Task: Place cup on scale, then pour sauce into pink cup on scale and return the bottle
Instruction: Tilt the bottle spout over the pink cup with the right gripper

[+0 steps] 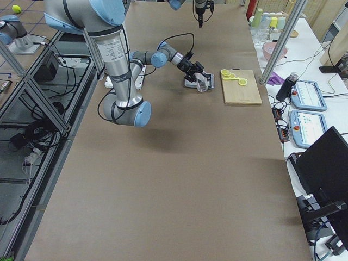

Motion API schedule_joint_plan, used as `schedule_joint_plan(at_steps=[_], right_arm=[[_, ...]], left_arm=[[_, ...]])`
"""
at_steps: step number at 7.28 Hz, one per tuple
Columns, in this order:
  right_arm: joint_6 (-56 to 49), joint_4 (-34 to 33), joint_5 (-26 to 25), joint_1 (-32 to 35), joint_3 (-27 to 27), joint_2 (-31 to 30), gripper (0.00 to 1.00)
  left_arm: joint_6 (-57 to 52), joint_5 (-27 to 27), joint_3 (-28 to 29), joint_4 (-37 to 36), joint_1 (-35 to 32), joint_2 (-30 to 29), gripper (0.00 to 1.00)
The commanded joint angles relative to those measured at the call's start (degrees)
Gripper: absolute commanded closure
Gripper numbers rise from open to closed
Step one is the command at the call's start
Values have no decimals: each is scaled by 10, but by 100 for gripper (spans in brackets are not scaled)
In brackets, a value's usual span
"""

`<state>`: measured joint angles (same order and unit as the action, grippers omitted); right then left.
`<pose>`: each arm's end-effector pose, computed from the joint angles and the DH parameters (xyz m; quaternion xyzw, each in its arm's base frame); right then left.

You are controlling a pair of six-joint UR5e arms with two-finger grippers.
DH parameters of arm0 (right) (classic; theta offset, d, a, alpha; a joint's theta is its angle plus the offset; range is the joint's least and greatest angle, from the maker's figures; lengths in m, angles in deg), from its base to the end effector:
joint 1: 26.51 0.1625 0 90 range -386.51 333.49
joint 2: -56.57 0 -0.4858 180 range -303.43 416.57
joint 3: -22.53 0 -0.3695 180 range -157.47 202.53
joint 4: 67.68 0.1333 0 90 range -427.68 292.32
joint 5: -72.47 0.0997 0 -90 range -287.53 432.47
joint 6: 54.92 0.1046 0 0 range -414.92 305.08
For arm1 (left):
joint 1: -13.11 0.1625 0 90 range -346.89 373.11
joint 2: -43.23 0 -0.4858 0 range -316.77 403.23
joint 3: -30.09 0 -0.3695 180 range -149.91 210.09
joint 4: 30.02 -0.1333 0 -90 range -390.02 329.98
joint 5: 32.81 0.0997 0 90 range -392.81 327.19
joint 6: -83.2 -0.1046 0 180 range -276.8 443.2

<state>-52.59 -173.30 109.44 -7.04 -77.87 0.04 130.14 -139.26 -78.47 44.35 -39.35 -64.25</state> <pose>-0.5423 -0.4218 0.3199 0.4328 0.2187 -0.3963 0.7796 0.2670 -0.5176 0.4677 0.0352 0.2221 -0.0546 0.9729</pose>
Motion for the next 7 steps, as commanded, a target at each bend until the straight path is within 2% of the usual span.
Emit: schedule_joint_plan(at_steps=[1,3,5,7], right_arm=[[-49,0,-29,0,6,6,100],[-133,-1,-64,0,6,16,100],[-154,-4,-88,0,6,18,100],[-154,-40,-129,-10,5,15,100]], left_arm=[[0,-1,14,1,1,0,1],[-16,-1,27,2,2,0,1],[-49,-2,37,2,2,1,1],[-48,-3,38,2,2,0,1]])
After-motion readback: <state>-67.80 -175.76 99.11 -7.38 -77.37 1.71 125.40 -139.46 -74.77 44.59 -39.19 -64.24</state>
